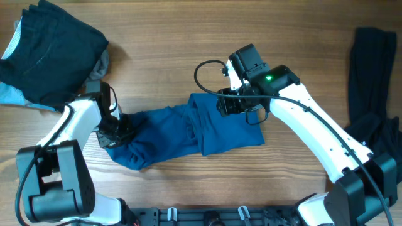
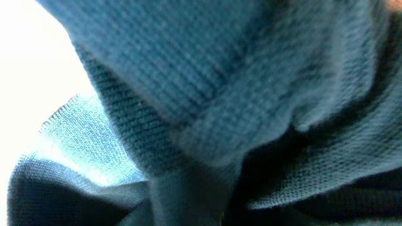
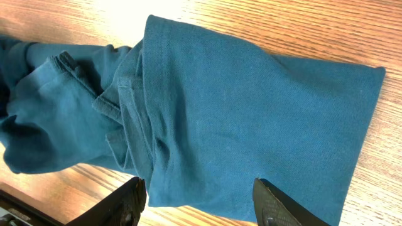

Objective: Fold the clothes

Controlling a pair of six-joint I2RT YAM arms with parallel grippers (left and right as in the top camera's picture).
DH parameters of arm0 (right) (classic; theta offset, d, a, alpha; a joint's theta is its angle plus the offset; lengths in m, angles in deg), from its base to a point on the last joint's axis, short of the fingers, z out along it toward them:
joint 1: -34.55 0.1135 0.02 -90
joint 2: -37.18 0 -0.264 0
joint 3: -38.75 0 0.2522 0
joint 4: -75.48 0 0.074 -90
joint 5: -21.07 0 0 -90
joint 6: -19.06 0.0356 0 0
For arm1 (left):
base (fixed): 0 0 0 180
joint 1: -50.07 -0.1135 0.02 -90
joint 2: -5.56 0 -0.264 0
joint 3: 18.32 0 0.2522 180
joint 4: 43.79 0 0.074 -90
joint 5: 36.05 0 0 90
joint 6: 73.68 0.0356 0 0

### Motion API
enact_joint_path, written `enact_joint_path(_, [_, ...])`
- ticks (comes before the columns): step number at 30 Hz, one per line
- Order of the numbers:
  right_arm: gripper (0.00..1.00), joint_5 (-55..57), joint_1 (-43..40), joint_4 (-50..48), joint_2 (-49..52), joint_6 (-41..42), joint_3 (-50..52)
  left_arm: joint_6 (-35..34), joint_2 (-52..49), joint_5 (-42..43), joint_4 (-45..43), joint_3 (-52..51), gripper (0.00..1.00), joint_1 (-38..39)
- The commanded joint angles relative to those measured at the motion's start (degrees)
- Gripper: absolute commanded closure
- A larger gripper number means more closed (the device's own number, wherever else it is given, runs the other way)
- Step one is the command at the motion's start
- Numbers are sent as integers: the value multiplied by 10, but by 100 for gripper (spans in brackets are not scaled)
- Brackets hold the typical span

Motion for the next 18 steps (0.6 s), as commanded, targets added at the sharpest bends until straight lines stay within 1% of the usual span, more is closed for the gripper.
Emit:
enact_joint_path(1, [40, 10, 1, 2, 1, 2, -3, -2, 2, 3, -13, -7, 96, 3])
enact_joint_path(5, [40, 10, 1, 3, 1, 3, -3, -2, 3, -1, -7, 1, 96, 3])
enact_joint_path(9, [40, 35, 1, 3, 1, 3, -3, -3, 3, -39, 65, 67, 96, -3])
enact_joint_path(13, [40, 96, -20, 9, 1, 7, -3, -2, 3, -66, 156, 184, 96, -29])
enact_joint_path(14, [38, 99, -34, 13, 1, 7, -3, -2, 3, -69, 177, 219, 96, -38])
enact_joint_path(16, [37, 99, -73, 19, 1, 0, -3, -2, 3, -75, 209, 287, 96, -56])
enact_joint_path(18, [34, 101, -117, 26, 1, -8, -3, -2, 3, -74, 224, 334, 96, -62])
